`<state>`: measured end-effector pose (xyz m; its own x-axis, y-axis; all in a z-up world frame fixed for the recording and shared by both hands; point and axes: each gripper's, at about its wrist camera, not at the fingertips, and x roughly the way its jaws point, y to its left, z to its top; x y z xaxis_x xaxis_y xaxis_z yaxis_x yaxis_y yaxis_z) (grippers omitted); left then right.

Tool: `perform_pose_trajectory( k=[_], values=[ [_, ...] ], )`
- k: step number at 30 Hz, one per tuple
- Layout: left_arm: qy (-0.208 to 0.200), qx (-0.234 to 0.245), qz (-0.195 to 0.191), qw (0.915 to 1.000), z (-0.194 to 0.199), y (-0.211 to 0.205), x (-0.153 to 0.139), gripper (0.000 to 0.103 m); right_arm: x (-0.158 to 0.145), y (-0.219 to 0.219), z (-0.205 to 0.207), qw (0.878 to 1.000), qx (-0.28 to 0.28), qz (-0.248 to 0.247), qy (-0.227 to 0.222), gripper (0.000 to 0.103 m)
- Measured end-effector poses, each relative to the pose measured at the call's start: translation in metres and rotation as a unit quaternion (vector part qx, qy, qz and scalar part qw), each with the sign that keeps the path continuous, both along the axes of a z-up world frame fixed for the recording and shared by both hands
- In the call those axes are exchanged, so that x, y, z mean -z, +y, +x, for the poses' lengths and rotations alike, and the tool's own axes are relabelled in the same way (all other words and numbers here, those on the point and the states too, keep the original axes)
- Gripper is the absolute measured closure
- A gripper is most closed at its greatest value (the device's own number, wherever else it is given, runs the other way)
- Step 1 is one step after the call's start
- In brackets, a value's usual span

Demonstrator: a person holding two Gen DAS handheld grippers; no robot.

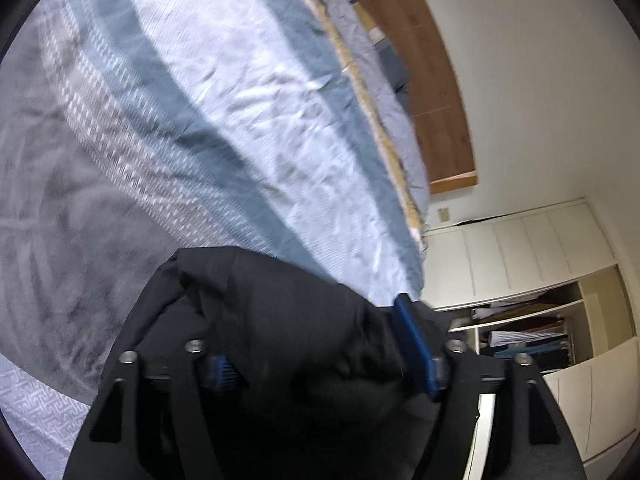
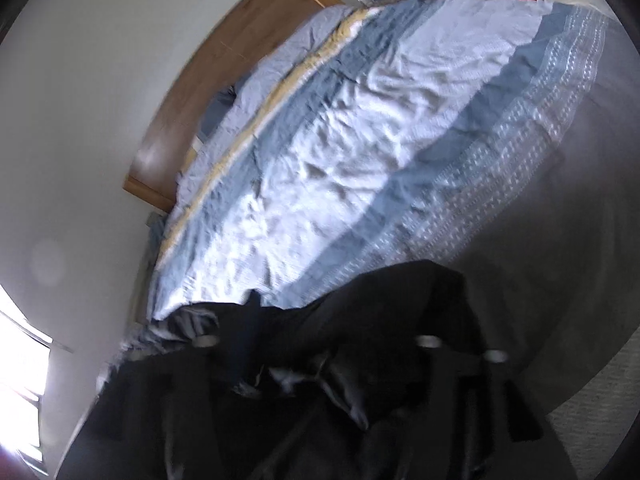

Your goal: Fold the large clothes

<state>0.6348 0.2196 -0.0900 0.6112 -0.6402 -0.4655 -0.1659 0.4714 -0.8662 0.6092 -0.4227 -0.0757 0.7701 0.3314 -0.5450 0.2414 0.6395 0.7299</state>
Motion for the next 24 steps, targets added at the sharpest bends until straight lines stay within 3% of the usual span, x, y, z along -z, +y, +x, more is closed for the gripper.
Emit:
perform_pose_trajectory(
  k=[4, 7, 11, 18, 24],
  values=[
    [-0.019, -0.013, 0.022, 0.9995, -0.008, 0.011, -0.03, 0.017, -0.028, -0.006, -0.007, 1.0, 0.006, -0.018, -0.015, 0.033],
    [-0.027, -0.027, 0.042, 0.9984, -0.018, 0.022, -0.049, 0.015, -0.048, -0.015, -0.017, 0.999, 0.02, -0.024, -0.029, 0.032],
    [-0.038, -0.025, 0.101, 0.9939, -0.037, 0.022, -0.078, 0.015, -0.073, -0.018, -0.035, 0.998, 0.015, -0.037, -0.046, 0.032],
    [-0.051, 0.012, 0.211, 0.9761, -0.069, -0.021, -0.107, 0.016, -0.108, 0.024, -0.071, 0.992, -0.037, -0.108, -0.06, 0.032],
    [-0.066, 0.057, 0.249, 0.9647, -0.085, -0.071, -0.11, 0.016, -0.127, 0.075, -0.092, 0.981, -0.078, -0.159, -0.076, 0.032]
  ],
)
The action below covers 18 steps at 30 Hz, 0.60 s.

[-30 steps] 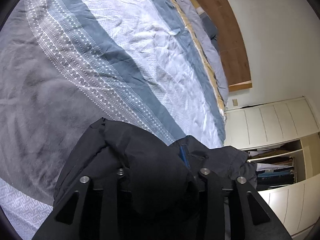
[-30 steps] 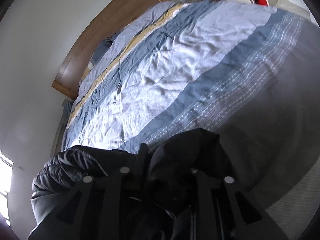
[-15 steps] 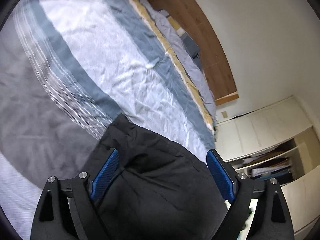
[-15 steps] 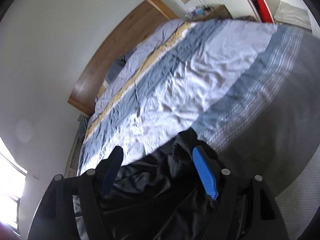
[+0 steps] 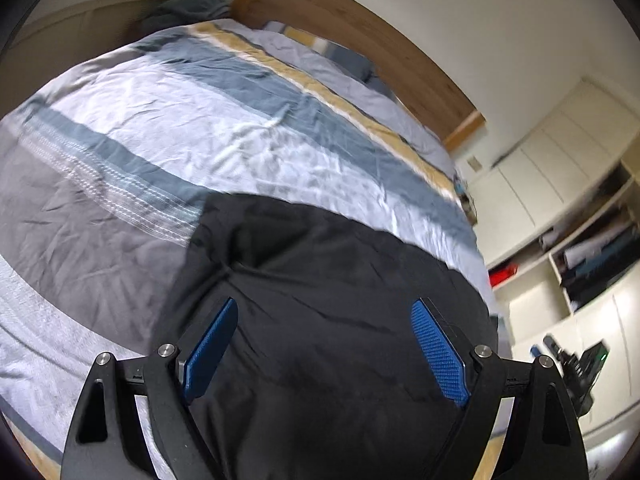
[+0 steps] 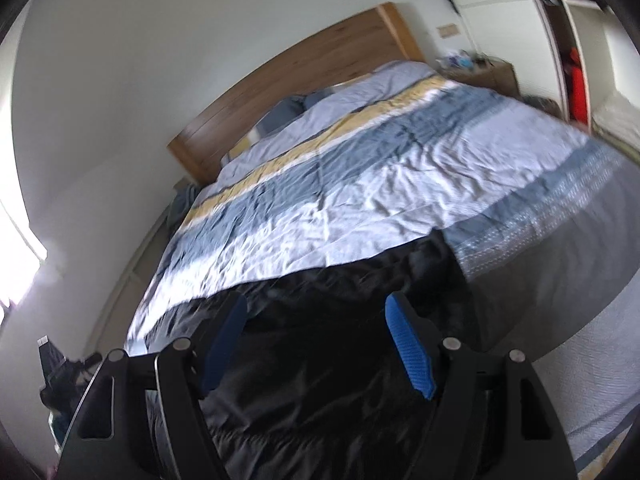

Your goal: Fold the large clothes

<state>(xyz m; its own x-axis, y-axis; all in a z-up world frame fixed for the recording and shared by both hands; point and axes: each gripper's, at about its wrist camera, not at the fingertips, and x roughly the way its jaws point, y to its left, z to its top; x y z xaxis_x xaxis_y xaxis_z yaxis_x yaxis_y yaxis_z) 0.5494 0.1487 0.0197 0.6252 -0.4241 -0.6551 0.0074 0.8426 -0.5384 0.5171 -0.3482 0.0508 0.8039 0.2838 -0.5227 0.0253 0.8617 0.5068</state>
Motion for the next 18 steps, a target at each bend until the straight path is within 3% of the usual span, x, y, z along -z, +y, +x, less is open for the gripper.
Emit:
perform_pose_trajectory(
  k=[12, 18],
  values=[
    [-0.018, 0.058, 0.072, 0.9956, -0.014, -0.071, -0.007, 0.016, -0.014, 0.067, -0.012, 0.997, -0.039, -0.062, -0.025, 0.032],
    [-0.026, 0.07, 0.086, 0.9935, -0.009, -0.096, -0.005, 0.016, -0.007, 0.086, 0.0, 0.996, -0.041, -0.07, -0.023, 0.032]
  ],
)
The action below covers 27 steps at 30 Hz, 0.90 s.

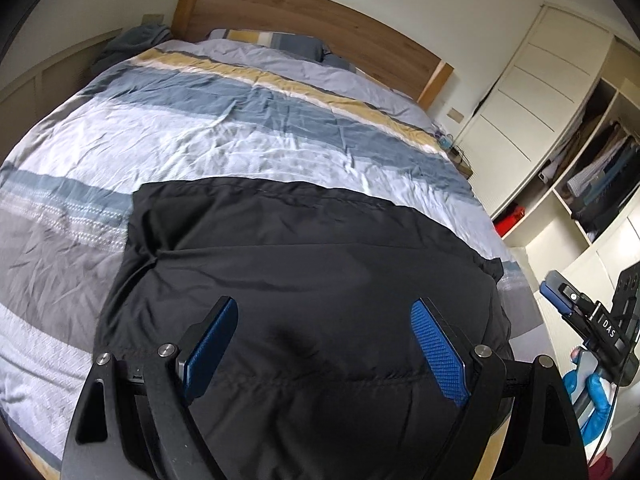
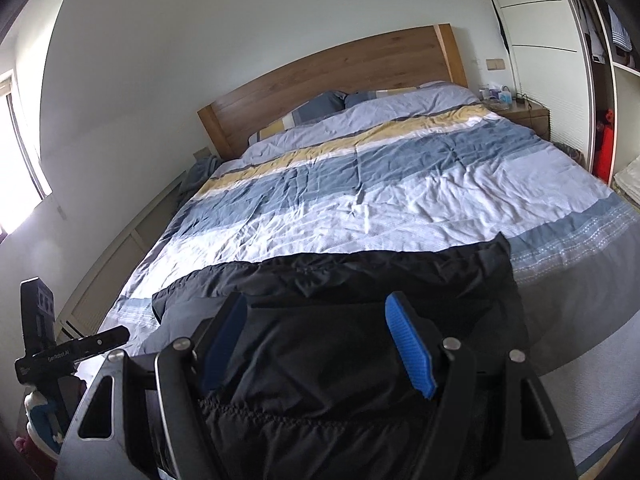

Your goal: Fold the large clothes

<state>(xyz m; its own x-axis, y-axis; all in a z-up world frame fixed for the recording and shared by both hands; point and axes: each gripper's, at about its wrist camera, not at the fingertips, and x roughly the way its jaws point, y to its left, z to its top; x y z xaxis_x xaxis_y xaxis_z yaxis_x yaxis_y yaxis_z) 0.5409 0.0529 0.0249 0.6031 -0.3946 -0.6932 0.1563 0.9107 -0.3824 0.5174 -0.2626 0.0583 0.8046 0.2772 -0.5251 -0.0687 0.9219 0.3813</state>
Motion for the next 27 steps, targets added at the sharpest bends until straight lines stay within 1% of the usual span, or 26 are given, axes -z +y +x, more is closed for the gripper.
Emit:
perform_pose_trajectory(
  k=[4, 8, 12, 18, 19, 22, 27],
  values=[
    [-0.011, 0.011, 0.019, 0.9997, 0.004, -0.02, 0.001, 0.016, 0.006, 0.011, 0.01, 1.0, -0.002, 0.003, 0.002, 0.032],
    [-0.022, 0.025, 0.038, 0.9987, 0.007, -0.038, 0.008, 0.016, 0.015, 0.022, 0.016, 1.0, -0.005, -0.004, 0.003, 0.032],
    [-0.018, 0.035, 0.061, 0.9974, 0.016, -0.056, 0.027, 0.016, 0.035, 0.033, 0.028, 1.0, -0.007, -0.021, 0.018, 0.032],
    [-0.008, 0.038, 0.095, 0.9947, 0.034, -0.069, 0.056, 0.014, 0.074, 0.045, 0.052, 0.998, -0.007, -0.042, 0.048, 0.032],
    [-0.007, 0.036, 0.096, 0.9947, 0.037, -0.07, 0.059, 0.013, 0.082, 0.046, 0.057, 0.998, -0.007, -0.039, 0.053, 0.032],
    [-0.005, 0.032, 0.095, 0.9949, 0.046, -0.069, 0.067, 0.012, 0.091, 0.045, 0.067, 0.998, -0.003, -0.033, 0.056, 0.032],
    [-0.004, 0.025, 0.1, 0.9947, 0.063, -0.072, 0.075, 0.011, 0.1, 0.043, 0.086, 0.998, -0.001, -0.028, 0.062, 0.032]
  ],
)
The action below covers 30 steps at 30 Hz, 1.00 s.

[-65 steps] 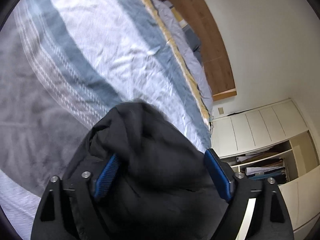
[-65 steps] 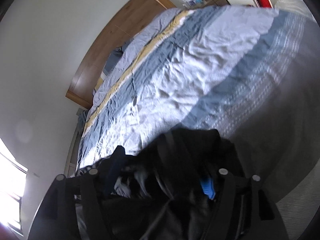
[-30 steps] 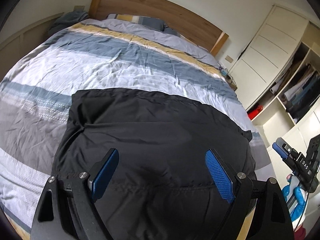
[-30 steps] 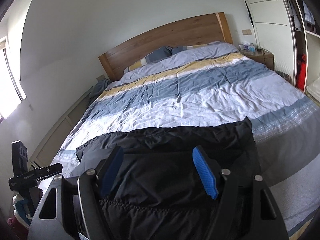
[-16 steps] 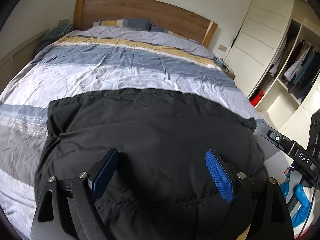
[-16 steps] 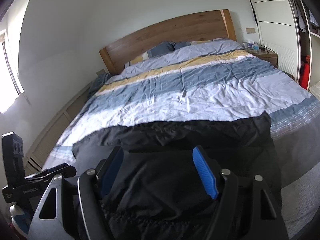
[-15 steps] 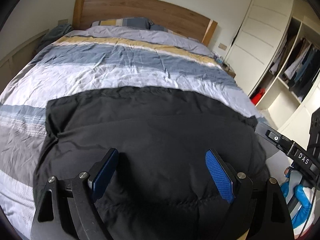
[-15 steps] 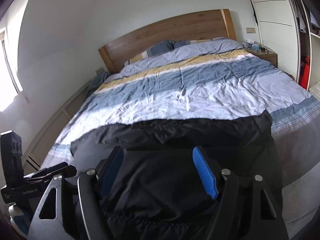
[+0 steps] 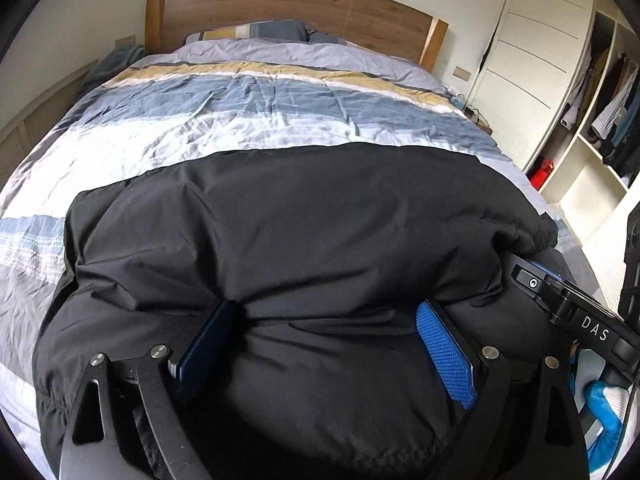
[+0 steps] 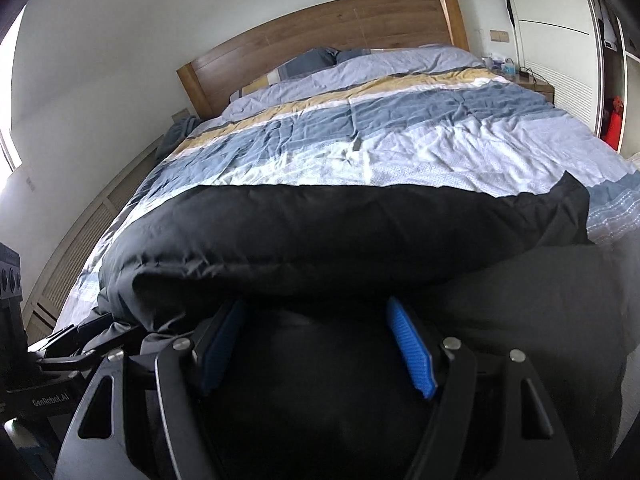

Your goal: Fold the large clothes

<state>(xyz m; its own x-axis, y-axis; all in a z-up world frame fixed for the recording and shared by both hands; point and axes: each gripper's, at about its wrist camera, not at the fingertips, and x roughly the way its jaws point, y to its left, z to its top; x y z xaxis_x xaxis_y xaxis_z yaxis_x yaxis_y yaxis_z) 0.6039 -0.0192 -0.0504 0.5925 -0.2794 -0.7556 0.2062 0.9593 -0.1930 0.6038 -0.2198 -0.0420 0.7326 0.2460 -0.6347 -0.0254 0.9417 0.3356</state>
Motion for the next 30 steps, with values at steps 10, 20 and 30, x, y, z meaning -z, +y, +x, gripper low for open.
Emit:
perform_pose_trajectory(
  k=[10, 20, 30],
  values=[
    [0.0, -0.007, 0.008, 0.9999, 0.017, -0.005, 0.011, 0.008, 0.016, -0.003, 0.025, 1.0, 0.007, 0.012, 0.013, 0.032],
    [-0.008, -0.012, 0.004, 0.9999, -0.006, 0.003, -0.008, 0.009, 0.002, -0.002, 0.005, 1.0, 0.009, 0.006, 0.015, 0.032],
    [-0.032, -0.019, 0.019, 0.9991, -0.061, 0.022, -0.017, 0.009, -0.019, -0.003, -0.055, 1.0, 0.006, -0.021, -0.01, 0.032]
  ],
)
